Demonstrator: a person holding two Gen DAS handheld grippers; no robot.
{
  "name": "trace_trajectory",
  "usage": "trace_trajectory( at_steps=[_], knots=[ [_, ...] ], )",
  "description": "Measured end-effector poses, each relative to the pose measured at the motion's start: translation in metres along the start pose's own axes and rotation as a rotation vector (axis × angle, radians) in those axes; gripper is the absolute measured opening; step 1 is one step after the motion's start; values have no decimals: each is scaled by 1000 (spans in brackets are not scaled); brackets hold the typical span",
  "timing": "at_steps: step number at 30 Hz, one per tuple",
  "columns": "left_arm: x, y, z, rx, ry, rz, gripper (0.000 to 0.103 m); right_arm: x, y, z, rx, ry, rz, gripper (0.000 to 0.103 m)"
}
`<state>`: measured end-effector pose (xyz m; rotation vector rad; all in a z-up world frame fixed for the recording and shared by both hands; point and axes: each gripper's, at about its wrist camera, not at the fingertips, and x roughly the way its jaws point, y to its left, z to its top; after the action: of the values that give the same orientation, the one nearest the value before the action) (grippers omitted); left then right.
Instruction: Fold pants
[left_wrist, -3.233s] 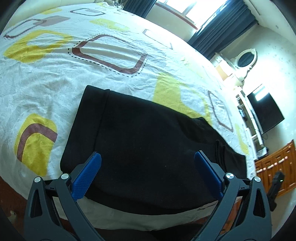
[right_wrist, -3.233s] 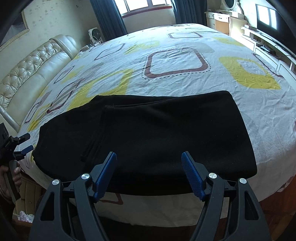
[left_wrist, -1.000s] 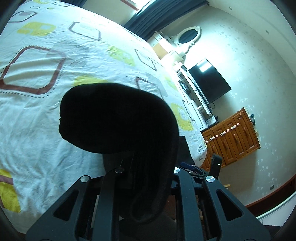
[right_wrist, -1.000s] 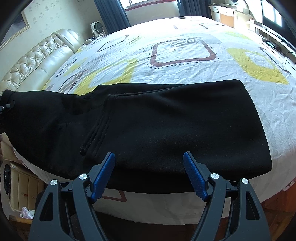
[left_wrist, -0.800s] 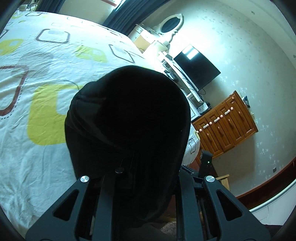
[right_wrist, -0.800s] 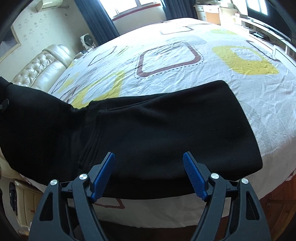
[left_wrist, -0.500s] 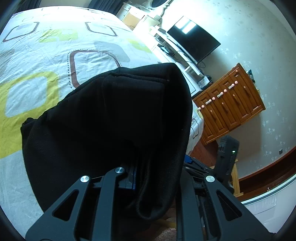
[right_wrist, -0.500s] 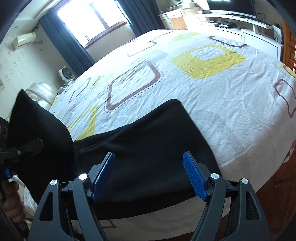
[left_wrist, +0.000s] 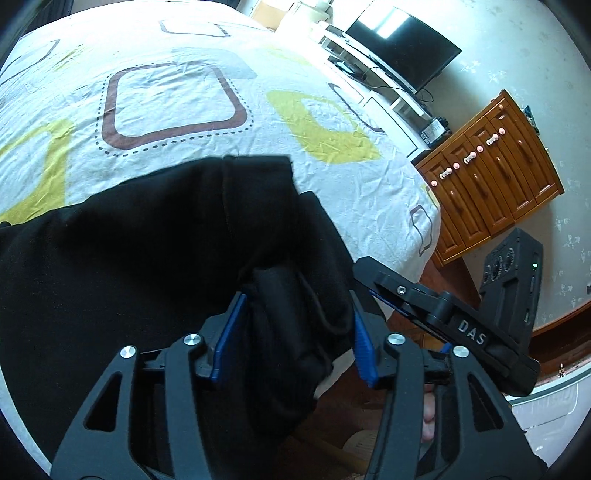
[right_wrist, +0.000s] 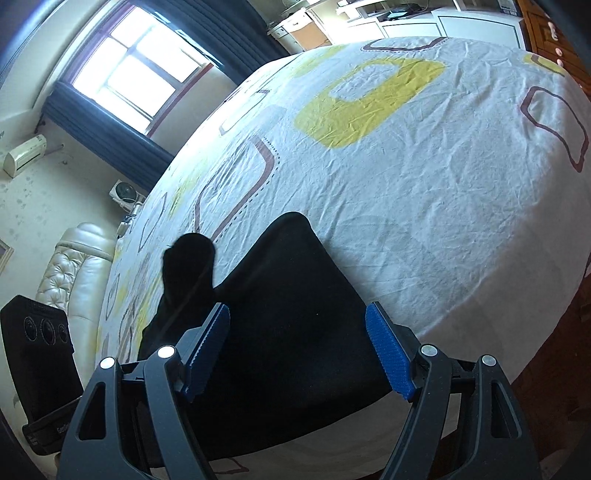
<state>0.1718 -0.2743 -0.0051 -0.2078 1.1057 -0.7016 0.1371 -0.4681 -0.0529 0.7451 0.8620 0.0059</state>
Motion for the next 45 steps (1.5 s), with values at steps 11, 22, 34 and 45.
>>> trace_trajectory(
  at_steps=[11, 22, 34, 45],
  knots=[
    [-95, 41, -50, -128, -156, -53, 83, -2, 0, 11, 21, 74, 137, 78],
    [-136, 150, -136, -402, -183, 111, 87, 33, 31, -16, -158, 255, 70, 78],
    [-127, 169, -160, -452, -160, 52, 88, 30, 46, -17, -172, 241, 127, 15],
    [-117, 153, -151, -421, -167, 9, 88, 8, 26, 1, -237, 158, -15, 13]
  ],
)
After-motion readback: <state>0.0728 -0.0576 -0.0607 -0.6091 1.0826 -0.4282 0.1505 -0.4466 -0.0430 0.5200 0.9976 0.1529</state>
